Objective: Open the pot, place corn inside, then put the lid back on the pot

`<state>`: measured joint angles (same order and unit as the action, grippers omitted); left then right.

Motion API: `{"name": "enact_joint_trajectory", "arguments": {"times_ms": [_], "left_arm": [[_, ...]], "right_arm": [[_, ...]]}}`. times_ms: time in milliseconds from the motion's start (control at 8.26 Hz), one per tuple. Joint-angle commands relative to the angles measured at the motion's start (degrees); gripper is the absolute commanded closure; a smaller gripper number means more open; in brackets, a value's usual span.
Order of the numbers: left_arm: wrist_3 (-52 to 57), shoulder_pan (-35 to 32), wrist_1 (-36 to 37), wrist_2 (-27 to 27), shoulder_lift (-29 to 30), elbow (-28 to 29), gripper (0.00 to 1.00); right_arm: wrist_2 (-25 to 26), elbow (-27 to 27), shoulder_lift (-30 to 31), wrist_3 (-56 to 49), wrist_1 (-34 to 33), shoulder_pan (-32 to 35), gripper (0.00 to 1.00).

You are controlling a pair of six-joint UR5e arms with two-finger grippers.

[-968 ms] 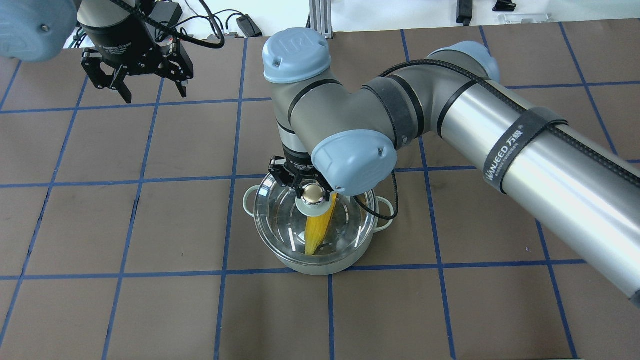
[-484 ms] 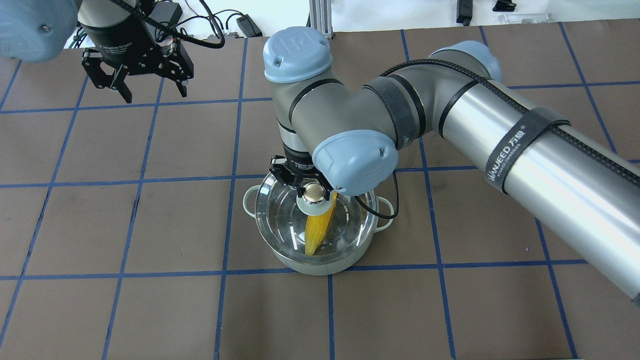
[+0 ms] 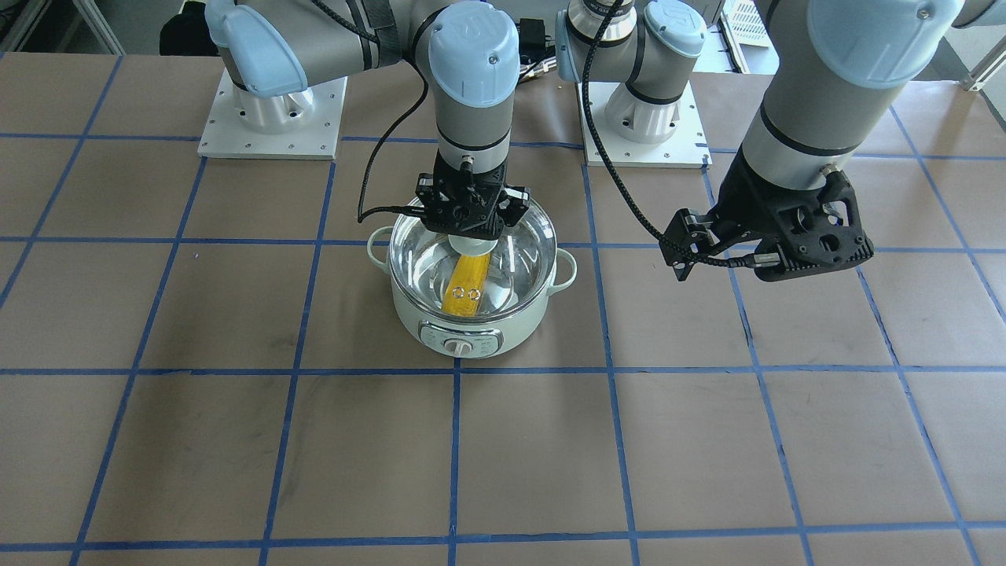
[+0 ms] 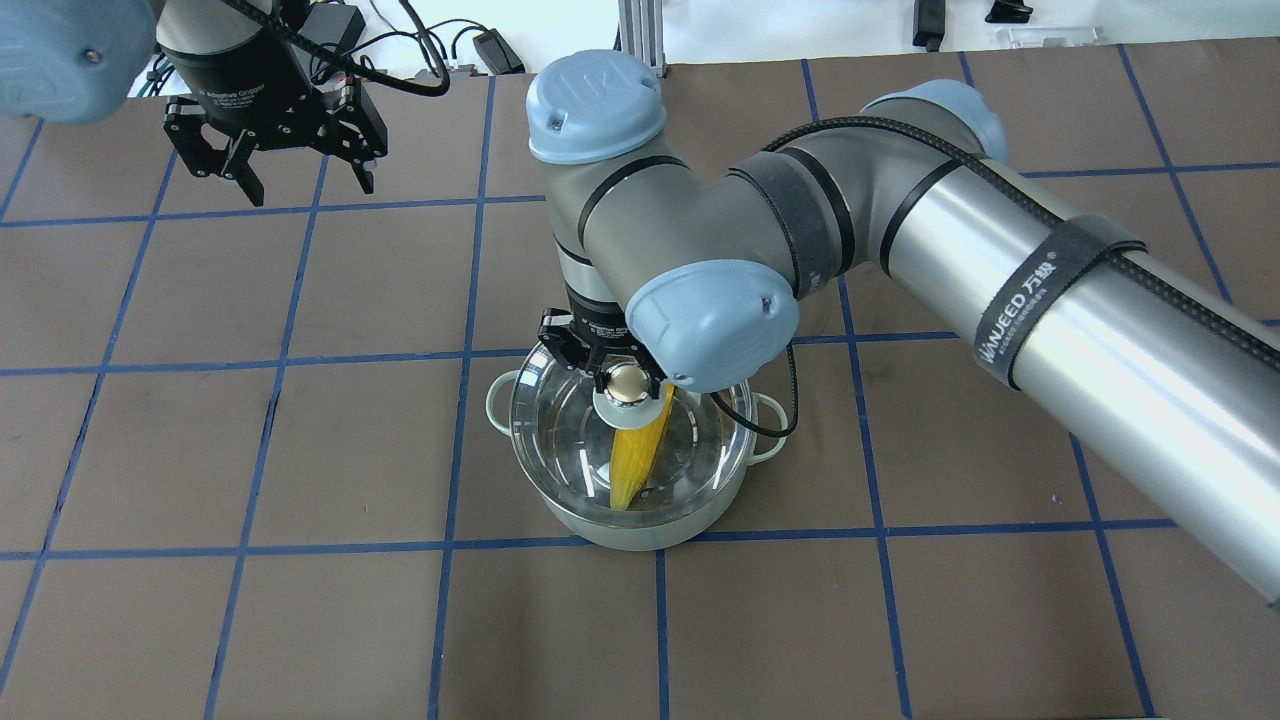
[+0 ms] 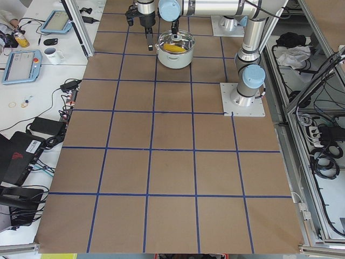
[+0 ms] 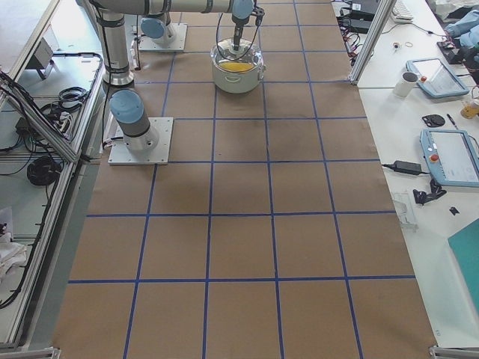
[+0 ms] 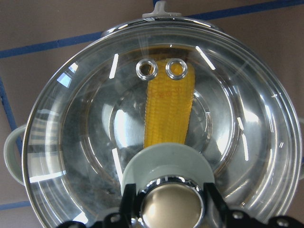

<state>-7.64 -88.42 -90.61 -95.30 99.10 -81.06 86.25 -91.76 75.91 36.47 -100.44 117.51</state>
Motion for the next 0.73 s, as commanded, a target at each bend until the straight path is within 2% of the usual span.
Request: {"name": "enact_joint_trajectory", "arguments": {"times_ms": [0,484,605], "left_arm": [[-0.4,0.0,0.0,-0.1,0.1,0.2,0.0],[-0.4,0.0,0.0,-0.1,0.1,0.1,0.0],[-0.4,0.0,0.0,-0.1,0.1,0.1,0.0]], "right_arm": [[-0.1,0.0,-0.1,0.0,0.2,0.0,0.69],[0.1,0.0,-0.4,-0.3,0.2,0.0,0.68],[0.5,0.0,-0.5,-0.3,0.2,0.1,0.62]]}}
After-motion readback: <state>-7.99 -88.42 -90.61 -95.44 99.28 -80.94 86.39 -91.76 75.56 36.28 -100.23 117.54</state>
